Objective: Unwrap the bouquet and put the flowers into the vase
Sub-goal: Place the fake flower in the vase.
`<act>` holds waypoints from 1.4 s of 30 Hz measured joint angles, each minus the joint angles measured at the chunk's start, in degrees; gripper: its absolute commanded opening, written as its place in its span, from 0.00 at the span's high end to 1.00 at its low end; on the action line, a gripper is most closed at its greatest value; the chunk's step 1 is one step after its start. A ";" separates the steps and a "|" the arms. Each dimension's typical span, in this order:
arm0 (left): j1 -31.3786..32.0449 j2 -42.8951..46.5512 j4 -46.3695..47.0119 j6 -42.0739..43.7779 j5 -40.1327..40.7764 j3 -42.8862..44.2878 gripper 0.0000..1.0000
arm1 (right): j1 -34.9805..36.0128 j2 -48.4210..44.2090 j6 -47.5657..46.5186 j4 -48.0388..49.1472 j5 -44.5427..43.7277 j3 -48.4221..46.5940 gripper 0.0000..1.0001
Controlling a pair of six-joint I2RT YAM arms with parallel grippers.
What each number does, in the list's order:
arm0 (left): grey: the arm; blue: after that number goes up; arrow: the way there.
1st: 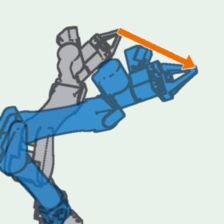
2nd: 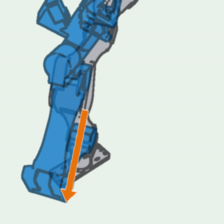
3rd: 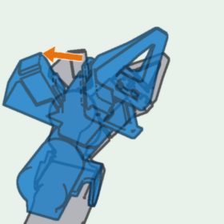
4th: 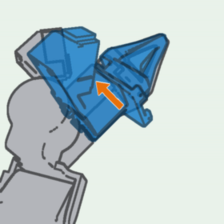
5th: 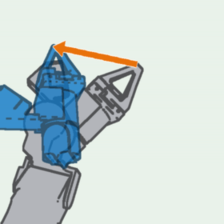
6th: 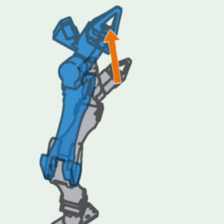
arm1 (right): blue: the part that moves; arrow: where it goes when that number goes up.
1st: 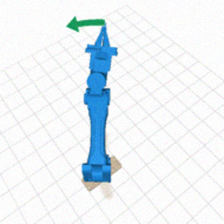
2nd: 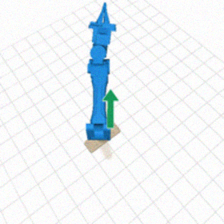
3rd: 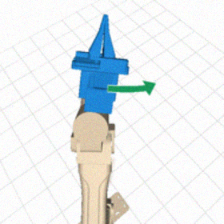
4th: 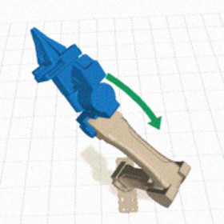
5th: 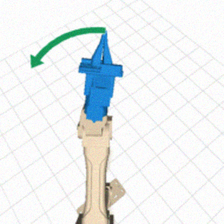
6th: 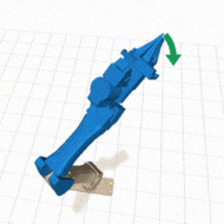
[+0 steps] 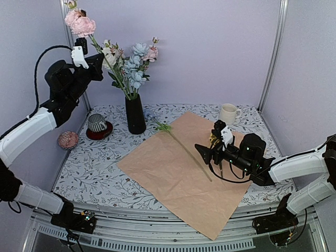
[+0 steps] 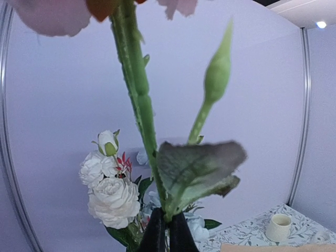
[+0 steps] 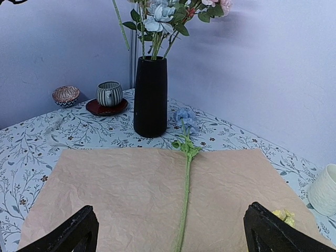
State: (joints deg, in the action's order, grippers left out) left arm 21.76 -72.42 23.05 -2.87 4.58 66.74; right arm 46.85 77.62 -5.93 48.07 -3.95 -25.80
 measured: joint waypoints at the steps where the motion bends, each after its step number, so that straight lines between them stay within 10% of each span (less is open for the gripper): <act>1: -0.66 -1.01 0.02 0.20 0.00 1.05 1.00 | 0.00 0.00 -0.11 -0.02 0.00 0.00 0.01; 25: -4.98 -20.11 5.05 3.72 -2.08 8.57 1.00 | 0.00 0.02 -1.01 -0.04 1.31 0.00 0.01; 42: -5.03 -6.38 5.16 2.64 -4.39 7.87 1.00 | 0.00 1.31 -1.01 -0.42 2.19 -0.07 0.01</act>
State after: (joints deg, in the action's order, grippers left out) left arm 16.73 -78.81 28.21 -0.23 0.19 74.61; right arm 46.85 78.94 -6.94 47.66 -1.76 -25.87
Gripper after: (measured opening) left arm 0.019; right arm 0.988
